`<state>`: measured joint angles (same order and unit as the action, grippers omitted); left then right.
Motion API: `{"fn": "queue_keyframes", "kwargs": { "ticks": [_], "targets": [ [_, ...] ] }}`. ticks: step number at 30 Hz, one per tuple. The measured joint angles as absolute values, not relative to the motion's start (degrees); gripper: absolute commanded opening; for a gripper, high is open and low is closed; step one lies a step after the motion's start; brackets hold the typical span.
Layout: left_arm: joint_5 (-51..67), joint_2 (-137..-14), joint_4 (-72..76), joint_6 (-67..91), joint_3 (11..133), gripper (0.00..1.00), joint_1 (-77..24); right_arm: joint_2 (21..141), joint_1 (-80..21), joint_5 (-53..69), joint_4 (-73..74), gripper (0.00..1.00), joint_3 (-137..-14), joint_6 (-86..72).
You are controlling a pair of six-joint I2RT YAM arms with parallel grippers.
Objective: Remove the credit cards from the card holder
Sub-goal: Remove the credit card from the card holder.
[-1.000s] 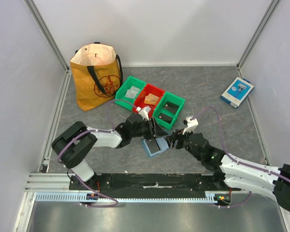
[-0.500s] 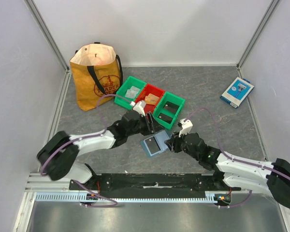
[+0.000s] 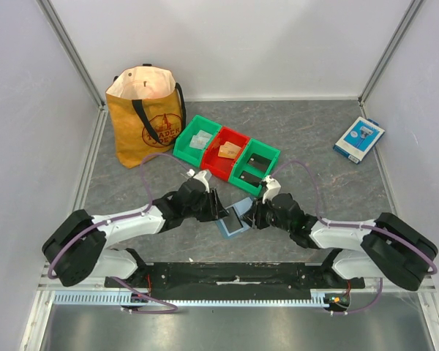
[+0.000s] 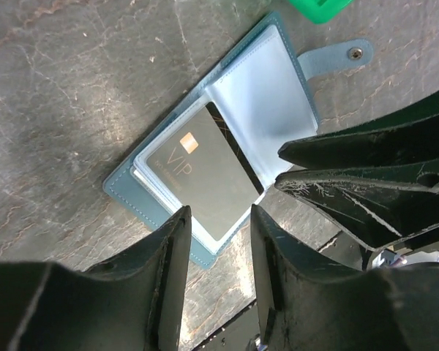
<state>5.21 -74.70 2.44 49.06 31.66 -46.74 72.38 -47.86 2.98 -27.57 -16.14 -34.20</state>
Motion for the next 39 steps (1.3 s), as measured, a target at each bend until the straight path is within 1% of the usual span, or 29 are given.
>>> {"fn": "queue_keyframes", "kwargs": {
  "ticks": [1,4,8,21,23,26,28,30,32,34,39],
  "targets": [
    [5.7,-74.9,2.1,48.8,31.6,0.42,-46.7,73.5,-47.4,4.0,-29.0,0.36,-16.2,-34.8],
    [6.7,-75.9,1.9,48.2,31.6,0.35,-46.8,76.1,-46.5,6.1,-31.7,0.34,-16.2,-36.1],
    [7.6,-77.8,1.8,47.6,31.6,0.30,-46.9,79.1,-45.5,8.1,-34.8,0.30,-16.2,-37.8],
    [8.6,-83.1,1.0,47.5,32.6,0.19,-47.3,83.9,-45.0,10.9,-41.3,0.25,-14.4,-39.9],
    [8.5,-83.4,0.8,47.5,32.7,0.16,-47.3,83.9,-44.9,10.9,-41.5,0.20,-14.3,-40.0],
    [8.4,-83.5,0.5,47.5,32.8,0.15,-47.4,84.2,-44.8,11.2,-41.9,0.15,-14.2,-40.1],
    [8.3,-83.5,0.4,47.5,32.8,0.12,-47.4,84.3,-44.7,11.6,-42.7,0.13,-14.0,-40.3],
    [8.1,-83.5,0.3,47.5,32.8,0.11,-47.4,84.4,-44.6,12.0,-43.1,0.04,-13.7,-40.6],
    [8.0,-83.5,0.1,47.5,32.9,0.07,-47.4,84.5,-44.5,12.2,-43.7,0.00,-13.5,-40.8],
    [7.8,-83.5,-0.1,47.5,32.9,0.04,-47.4,84.5,-44.4,12.4,-44.1,0.00,-13.4,-41.1],
    [7.6,-83.4,-0.4,47.6,32.9,0.02,-47.5,84.0,-43.7,13.5,-44.1,0.00,-13.4,-41.1]
  ]
}}
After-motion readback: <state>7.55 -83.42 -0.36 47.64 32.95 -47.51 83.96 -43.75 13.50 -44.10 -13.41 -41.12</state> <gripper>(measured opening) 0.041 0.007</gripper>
